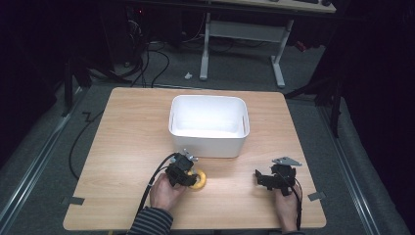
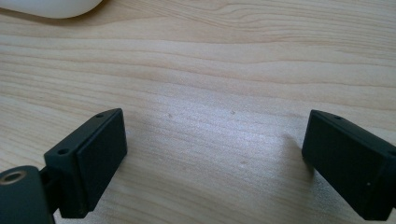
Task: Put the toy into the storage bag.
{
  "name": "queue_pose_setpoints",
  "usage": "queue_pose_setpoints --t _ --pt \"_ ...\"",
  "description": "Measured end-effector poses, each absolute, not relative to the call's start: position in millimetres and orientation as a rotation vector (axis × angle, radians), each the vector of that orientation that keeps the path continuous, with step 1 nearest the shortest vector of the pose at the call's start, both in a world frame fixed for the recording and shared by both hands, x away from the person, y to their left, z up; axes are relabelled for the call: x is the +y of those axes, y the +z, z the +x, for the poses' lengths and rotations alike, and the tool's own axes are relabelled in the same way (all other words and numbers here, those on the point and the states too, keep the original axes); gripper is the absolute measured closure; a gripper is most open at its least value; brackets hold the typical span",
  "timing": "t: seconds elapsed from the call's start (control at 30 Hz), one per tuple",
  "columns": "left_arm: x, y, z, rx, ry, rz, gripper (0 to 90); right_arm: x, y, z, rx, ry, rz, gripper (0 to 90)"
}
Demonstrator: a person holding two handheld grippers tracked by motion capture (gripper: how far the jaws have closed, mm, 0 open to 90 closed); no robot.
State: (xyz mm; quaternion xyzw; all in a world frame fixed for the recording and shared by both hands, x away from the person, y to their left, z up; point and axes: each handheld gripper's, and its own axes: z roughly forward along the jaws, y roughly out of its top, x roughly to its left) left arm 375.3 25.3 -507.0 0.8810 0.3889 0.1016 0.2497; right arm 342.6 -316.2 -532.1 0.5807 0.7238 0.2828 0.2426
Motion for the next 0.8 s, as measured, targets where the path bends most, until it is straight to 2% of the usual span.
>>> queue_pose_setpoints --t 0.17,0.37,0.8 --pt "25.4 -506.9 375.6 1.061 0.276 2.396 54.3 -316.3 -532.1 342.6 1.979 0.773 1.586 6.6" --pt "25.0 -506.3 375.2 1.049 0.271 2.4 63.9 -315.8 -532.0 342.6 1.982 0.778 1.588 6.6" --pt "29.2 -505.4 377.5 1.07 0.22 2.383 65.9 -315.6 -532.0 342.3 1.986 0.778 1.585 6.6"
